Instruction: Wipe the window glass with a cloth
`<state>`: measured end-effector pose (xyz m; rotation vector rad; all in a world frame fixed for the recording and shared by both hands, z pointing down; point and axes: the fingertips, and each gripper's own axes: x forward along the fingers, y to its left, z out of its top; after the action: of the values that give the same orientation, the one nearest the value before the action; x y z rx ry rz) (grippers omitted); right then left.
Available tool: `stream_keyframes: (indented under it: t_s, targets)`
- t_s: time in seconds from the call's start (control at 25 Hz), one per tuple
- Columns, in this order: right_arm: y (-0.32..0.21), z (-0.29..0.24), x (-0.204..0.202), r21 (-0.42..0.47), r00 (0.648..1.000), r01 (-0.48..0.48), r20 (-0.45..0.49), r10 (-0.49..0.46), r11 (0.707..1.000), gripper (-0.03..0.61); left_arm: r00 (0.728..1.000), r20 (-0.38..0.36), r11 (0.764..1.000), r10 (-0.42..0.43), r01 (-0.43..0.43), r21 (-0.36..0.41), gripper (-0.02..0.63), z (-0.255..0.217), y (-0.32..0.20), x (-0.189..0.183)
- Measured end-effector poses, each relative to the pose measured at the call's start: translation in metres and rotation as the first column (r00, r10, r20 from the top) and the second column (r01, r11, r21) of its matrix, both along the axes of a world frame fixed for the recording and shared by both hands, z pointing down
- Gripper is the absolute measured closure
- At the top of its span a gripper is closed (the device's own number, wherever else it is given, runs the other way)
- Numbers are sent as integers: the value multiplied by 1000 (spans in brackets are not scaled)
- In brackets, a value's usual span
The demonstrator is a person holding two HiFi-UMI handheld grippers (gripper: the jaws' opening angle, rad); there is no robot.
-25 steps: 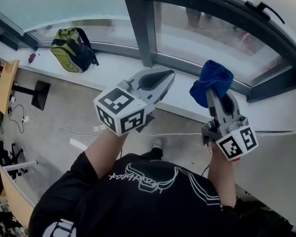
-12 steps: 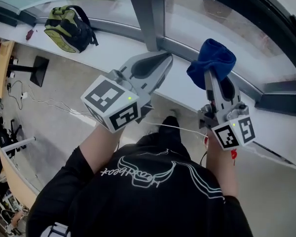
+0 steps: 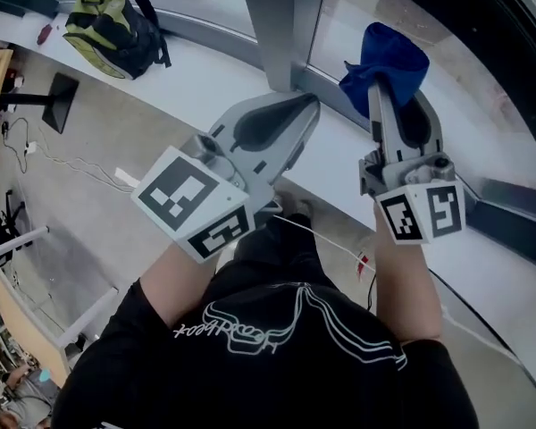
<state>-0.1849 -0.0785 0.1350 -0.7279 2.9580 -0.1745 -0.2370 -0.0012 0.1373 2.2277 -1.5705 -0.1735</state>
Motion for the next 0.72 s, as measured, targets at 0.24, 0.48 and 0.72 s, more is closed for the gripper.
stream_keyframes:
  t_s: [0.24, 0.48, 0.72]
  targets:
    - [-25, 18, -52, 53, 999, -39, 9, 39, 998, 515, 1000, 2, 1000, 27, -26, -15, 607, 25, -16, -33]
    - [-55, 15, -84, 130, 992, -126, 20, 124, 984, 515, 995, 24, 995, 94, -93, -39, 607, 38, -16, -46]
    - [-84, 20, -100, 156, 974, -228, 51, 222, 961, 515, 994, 31, 994, 105, -103, -42, 607, 57, -22, -61]
